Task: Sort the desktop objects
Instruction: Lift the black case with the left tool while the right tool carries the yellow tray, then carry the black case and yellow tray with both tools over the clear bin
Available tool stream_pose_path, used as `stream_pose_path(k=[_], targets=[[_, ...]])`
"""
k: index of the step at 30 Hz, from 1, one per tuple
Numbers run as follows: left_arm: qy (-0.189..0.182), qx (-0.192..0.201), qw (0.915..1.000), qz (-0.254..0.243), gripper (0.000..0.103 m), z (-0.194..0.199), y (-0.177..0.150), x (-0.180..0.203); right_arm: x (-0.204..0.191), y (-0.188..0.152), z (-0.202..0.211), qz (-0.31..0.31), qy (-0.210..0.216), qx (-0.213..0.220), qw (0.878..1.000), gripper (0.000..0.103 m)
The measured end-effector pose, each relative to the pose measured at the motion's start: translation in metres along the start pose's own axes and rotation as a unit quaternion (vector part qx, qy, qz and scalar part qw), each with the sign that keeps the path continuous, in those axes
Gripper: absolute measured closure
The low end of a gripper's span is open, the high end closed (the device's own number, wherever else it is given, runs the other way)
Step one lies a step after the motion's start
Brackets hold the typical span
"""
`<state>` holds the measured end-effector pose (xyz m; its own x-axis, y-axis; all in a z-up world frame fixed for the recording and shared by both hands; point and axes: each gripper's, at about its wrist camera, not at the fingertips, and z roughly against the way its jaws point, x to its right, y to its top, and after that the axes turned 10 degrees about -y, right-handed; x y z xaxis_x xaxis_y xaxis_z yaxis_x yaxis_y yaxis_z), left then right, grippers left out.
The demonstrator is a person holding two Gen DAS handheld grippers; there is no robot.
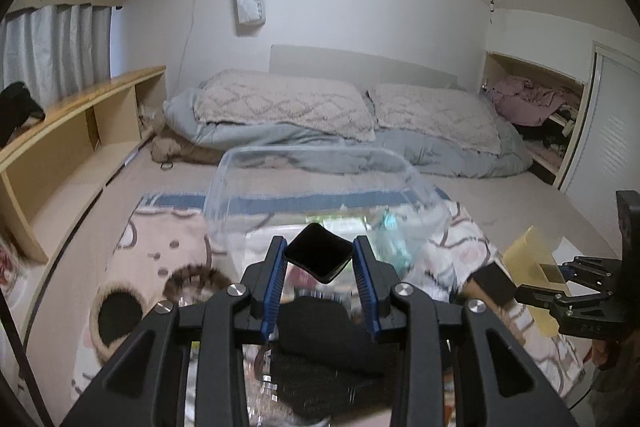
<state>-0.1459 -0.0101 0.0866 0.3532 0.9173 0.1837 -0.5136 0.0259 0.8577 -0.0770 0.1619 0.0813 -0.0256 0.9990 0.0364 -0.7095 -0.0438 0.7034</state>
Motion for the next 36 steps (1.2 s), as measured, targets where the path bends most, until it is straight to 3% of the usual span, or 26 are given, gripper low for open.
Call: stream_pose_path(k=[8, 16, 25, 34, 35, 36], targets=[[-0.008, -0.001, 1.0000, -0.005, 0.069, -0.055, 0.046, 0.002, 0.017, 0.068, -0.020, -0.053, 0.005, 0.039, 0.998, 0.054], [-0.041, -0.035, 0.9985, -0.005, 0.069, -0.145, 0.077, 0.006, 0.042, 0.113, -0.072, -0.102, 0.001, 0.046, 0.994, 0.054], [-0.071, -0.110, 0.9914, 0.001, 0.069, -0.265, 0.096, 0.017, 0.085, 0.119, -0.112, -0.165, -0.004, 0.059, 0.985, 0.054], [-0.129, -0.181, 0.9734, 0.055, 0.069, -0.354, 0.114, 0.032, 0.115, 0.120, -0.132, -0.201, 0.017, 0.067, 0.977, 0.054], [-0.136, -0.184, 0.9713, 0.064, 0.062, -0.362, 0.116, 0.033, 0.116, 0.120, -0.133, -0.203, 0.019, 0.069, 0.976, 0.054], [-0.134, -0.185, 0.9712, 0.069, 0.037, -0.367, 0.117, 0.033, 0.117, 0.121, -0.134, -0.206, 0.020, 0.071, 0.976, 0.054]])
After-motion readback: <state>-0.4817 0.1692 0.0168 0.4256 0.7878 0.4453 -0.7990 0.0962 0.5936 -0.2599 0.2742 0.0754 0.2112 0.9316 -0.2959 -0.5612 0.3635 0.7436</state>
